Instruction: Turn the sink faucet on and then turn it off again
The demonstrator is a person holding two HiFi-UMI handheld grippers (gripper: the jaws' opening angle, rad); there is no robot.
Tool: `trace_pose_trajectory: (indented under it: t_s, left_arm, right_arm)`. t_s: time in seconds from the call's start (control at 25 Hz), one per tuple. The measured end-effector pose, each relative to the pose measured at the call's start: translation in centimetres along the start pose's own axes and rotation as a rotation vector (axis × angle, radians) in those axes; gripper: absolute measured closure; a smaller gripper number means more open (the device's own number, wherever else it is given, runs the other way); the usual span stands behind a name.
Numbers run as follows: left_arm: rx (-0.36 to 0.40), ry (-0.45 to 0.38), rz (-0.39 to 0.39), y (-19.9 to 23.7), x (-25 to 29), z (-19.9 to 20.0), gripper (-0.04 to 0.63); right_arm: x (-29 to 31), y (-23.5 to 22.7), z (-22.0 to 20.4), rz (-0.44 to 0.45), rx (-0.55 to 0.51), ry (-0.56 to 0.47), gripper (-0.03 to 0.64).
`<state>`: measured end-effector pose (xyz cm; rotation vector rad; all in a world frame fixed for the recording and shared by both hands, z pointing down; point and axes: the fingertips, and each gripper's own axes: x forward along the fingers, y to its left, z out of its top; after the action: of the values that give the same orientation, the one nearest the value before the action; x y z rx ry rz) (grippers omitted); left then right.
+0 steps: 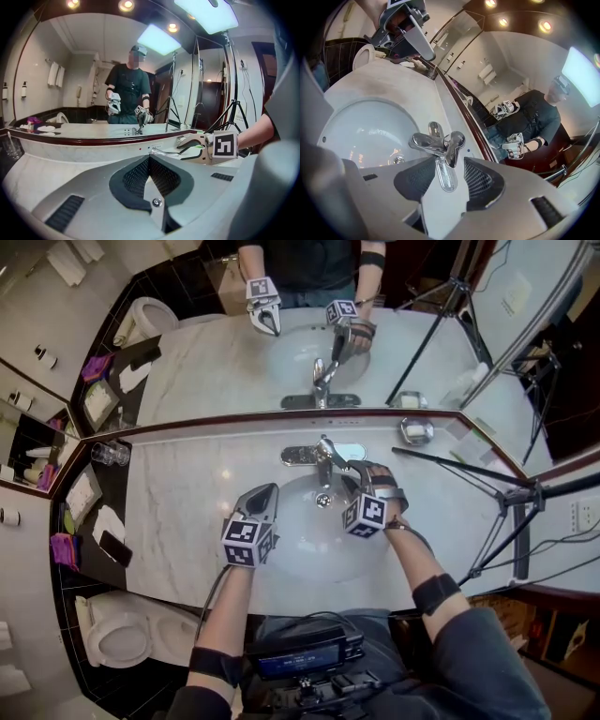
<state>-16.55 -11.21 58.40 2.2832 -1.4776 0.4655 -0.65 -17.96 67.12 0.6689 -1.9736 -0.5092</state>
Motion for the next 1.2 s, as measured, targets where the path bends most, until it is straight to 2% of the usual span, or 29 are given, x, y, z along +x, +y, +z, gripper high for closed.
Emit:
trace_pose_trajectory:
  t_s: [0.44,0.72,1.2]
  left_arm:
    - [-0.014,0.018,0.001,0.1,0.5,-0.6,0.595]
    - [-0.030,0.027,0.000,-0.1,0.4,-1.6,0.595]
    - [-0.039,0.031,0.006,0.4,-0.1,-2.1,0.595]
  right_arm:
    - [3.5,-0.1,1.0,0.029,-0.179,0.022,0.405]
    - [3.6,-1.4,1.7,0.021,-0.161,0.013,0.449]
    - [3.9,-2.1,2.4,0.045,-0.115,0.044,0.465]
